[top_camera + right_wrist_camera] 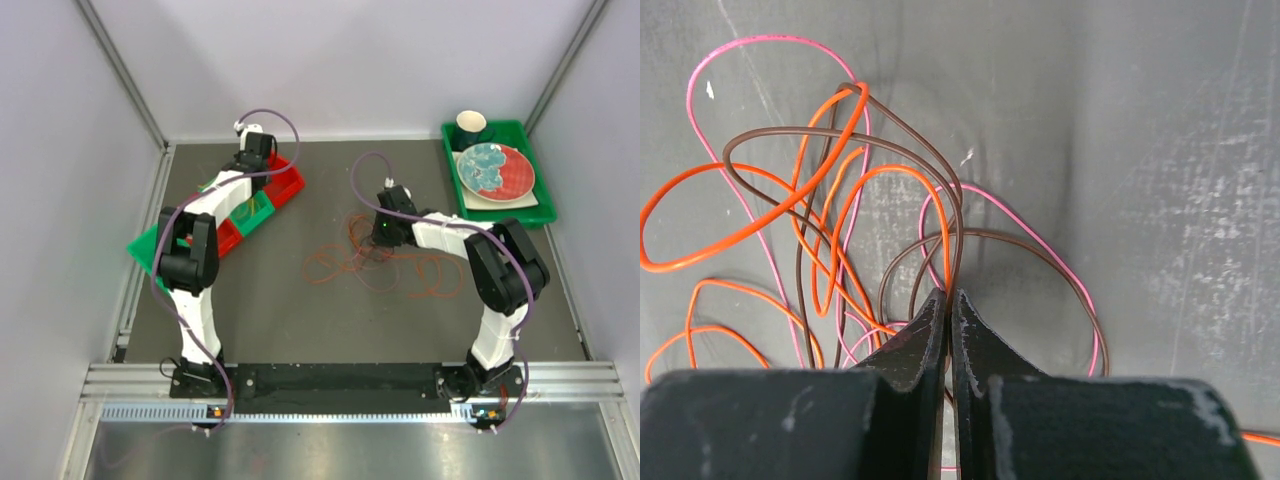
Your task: Untangle the cables
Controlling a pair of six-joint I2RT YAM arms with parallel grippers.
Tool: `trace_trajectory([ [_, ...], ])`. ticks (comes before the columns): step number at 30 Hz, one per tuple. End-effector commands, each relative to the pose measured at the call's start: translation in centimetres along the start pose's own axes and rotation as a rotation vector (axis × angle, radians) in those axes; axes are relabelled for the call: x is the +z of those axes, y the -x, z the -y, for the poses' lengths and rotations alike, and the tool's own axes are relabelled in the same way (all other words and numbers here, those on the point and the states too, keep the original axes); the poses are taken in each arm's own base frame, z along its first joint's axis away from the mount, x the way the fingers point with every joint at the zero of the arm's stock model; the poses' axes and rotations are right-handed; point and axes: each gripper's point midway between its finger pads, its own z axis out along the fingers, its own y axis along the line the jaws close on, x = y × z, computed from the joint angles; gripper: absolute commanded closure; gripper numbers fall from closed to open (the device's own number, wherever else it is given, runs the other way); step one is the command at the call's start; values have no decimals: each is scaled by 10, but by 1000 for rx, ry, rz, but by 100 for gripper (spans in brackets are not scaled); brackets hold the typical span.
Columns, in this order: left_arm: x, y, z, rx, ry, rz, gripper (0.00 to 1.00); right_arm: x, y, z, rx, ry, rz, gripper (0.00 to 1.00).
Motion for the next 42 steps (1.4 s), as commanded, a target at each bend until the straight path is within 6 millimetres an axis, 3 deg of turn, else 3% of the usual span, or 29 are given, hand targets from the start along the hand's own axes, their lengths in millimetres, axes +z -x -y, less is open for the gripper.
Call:
trace_trajectory([
  [1, -17, 20, -5, -12, -2, 50, 100, 1, 2, -15, -9, 25, 2, 100],
  [4, -24, 28, -8, -31, 3, 64, 100, 0, 3, -15, -8, 22, 6, 100],
  [11, -59, 59, -25, -95, -6, 130, 100, -1, 4, -17, -9, 29, 9, 100],
  [17, -72, 42, -47, -160, -30, 97, 100, 1, 2, -21, -10, 42, 5, 100],
  [20, -71, 36, -45, -139, -65, 75, 100, 2, 1, -21, -10, 45, 1, 100],
  [22, -70, 35, -37, -103, -102, 40, 74, 2, 2, -23, -13, 50, 3, 100],
  [24, -62, 25, -23, -72, -158, -16, 57, 2, 2, -24, -11, 53, 3, 100],
  [25, -61, 27, -20, -63, -169, -28, 40, 2, 2, -24, -8, 53, 3, 100],
  [27, -53, 19, -15, -50, -181, -55, 34, 2, 1, -24, -9, 52, 3, 100],
  [30, -43, 13, -12, -33, -182, -71, 37, 2, 0, -23, -9, 51, 1, 100],
  [34, -28, 3, -13, -19, -149, -101, 55, 3, -1, -22, -11, 47, -2, 100],
  [41, -14, -5, -12, 5, -131, -123, 61, 3, 1, -25, -10, 53, -1, 100],
  [42, -14, -5, -14, 3, -121, -124, 75, 3, 1, -25, -10, 51, 0, 100],
])
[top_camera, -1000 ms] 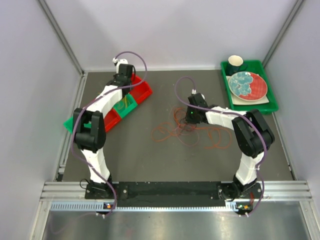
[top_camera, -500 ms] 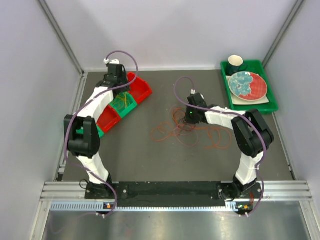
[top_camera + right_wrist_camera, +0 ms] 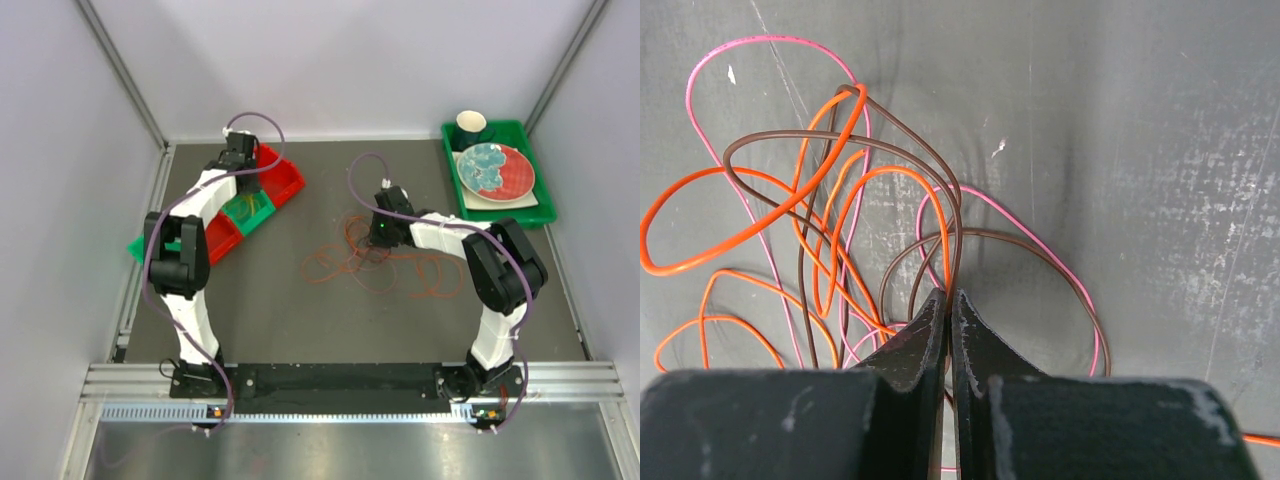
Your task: Untangle the cables
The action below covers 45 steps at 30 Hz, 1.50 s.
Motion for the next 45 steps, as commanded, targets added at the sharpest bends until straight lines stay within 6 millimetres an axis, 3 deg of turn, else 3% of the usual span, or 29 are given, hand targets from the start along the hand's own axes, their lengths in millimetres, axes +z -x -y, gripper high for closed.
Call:
trace_trajectory([
  [1, -4, 22, 2, -6, 8, 43, 88, 1, 8, -15, -7, 27, 17, 100],
  [2, -8, 26, -1, -16, 23, 56, 98, 1, 8, -15, -7, 26, 18, 100],
  [3, -11, 27, -3, -22, 28, 66, 100, 1, 9, -15, -6, 25, 21, 100],
  [7, -43, 52, -14, -41, 46, 166, 100, 1, 8, -15, -9, 26, 20, 100],
  [10, -58, 50, -29, -97, 67, 163, 100, 2, 9, -16, -4, 31, 22, 100],
  [12, -61, 44, -24, -127, 1, 165, 100, 3, 8, -18, -5, 39, 18, 100],
  [17, -83, 56, 13, -226, -246, 168, 100, 3, 6, -16, -9, 34, 14, 100],
  [18, -91, 61, 34, -246, -366, 161, 100, 2, 8, -16, -7, 33, 19, 100],
  [21, -97, 66, 59, -290, -508, 137, 100, 0, 7, -16, -7, 33, 23, 100],
  [25, -101, 70, 79, -338, -665, 108, 100, -2, 6, -14, -4, 32, 26, 100],
  [29, -99, 72, 84, -394, -753, 86, 100, -2, 3, -12, -4, 29, 22, 100],
  [33, -87, 69, 62, -492, -757, 71, 100, -1, 2, -11, -4, 27, 19, 100],
  [38, -77, 65, 6, -627, -712, 64, 100, -1, 2, -11, -5, 28, 19, 100],
  [39, -72, 62, -11, -657, -668, 77, 100, 0, 1, -11, -5, 28, 17, 100],
  [45, -60, 50, -62, -636, -376, 156, 100, 0, 2, -13, -4, 35, 15, 100],
])
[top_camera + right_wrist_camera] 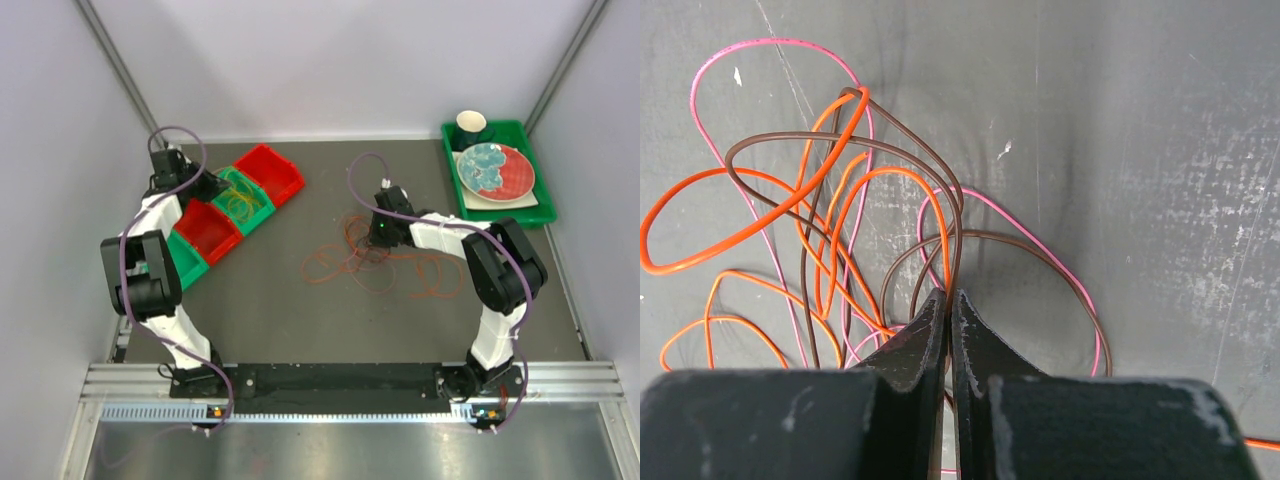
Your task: Untangle the cables
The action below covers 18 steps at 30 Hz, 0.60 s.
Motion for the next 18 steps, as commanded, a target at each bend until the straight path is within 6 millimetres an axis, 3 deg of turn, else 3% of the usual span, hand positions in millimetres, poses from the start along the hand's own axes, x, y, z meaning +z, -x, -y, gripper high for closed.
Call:
trace_trajectory([
  [1, -24, 30, 1, 112, 104, 197, 100, -1, 1, -12, -10, 25, 14, 100],
  [5, -11, 30, -14, 192, 187, 200, 100, 1, 2, -13, -12, 29, 13, 100],
  [9, 11, 13, -26, 274, 250, 164, 100, 1, 2, -16, -15, 32, 11, 100],
  [11, 17, 14, -30, 295, 285, 177, 100, 2, 1, -16, -15, 29, 7, 100],
  [14, 30, 5, -26, 363, 295, 159, 100, 2, 0, -16, -18, 27, 5, 100],
  [16, 41, -1, -35, 417, 354, 147, 100, 2, 1, -16, -19, 26, 4, 100],
  [17, 48, -13, -27, 441, 349, 123, 100, 2, 2, -16, -20, 26, 8, 100],
  [18, 55, -18, -35, 430, 360, 107, 100, 2, 2, -17, -21, 26, 6, 100],
])
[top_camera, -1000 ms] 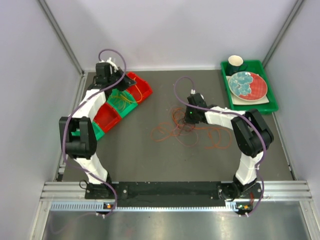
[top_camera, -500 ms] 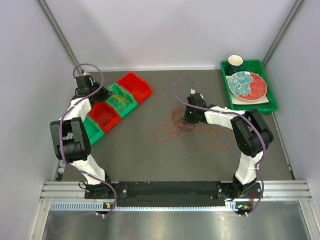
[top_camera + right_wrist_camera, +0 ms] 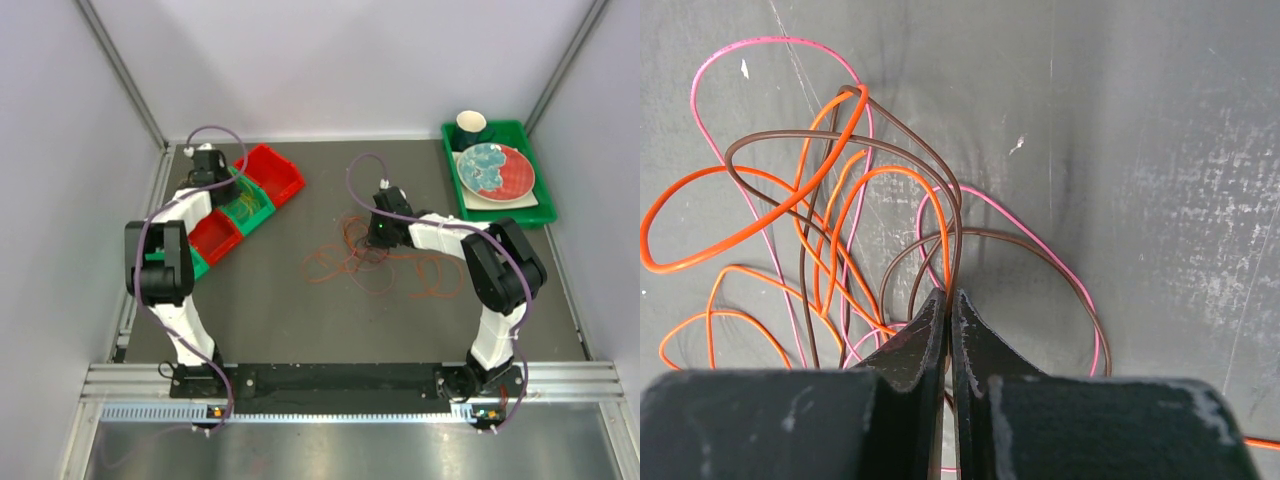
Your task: Untangle the cables
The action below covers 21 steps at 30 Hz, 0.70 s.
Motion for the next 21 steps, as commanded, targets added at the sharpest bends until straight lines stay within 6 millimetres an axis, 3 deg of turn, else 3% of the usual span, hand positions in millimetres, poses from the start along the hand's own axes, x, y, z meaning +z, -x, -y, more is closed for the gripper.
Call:
trace_trajectory([
  [1, 16, 2, 7, 89, 47, 21, 100, 2, 4, -12, -13, 19, 8, 100],
  [4, 25, -2, 6, 91, 50, 10, 100, 1, 5, -12, -14, 16, 12, 100],
  [5, 25, 2, 8, 94, 49, 14, 96, 1, 4, -12, -17, 15, 11, 100],
  [7, 25, -2, 6, 111, 69, -6, 73, 1, 5, -12, -19, 15, 12, 100],
  [10, 12, 8, 16, 150, 66, 28, 58, 2, 5, -13, -17, 17, 11, 100],
  [21, -48, 48, 47, 179, -20, 109, 55, 4, 5, -18, -16, 30, 9, 100],
])
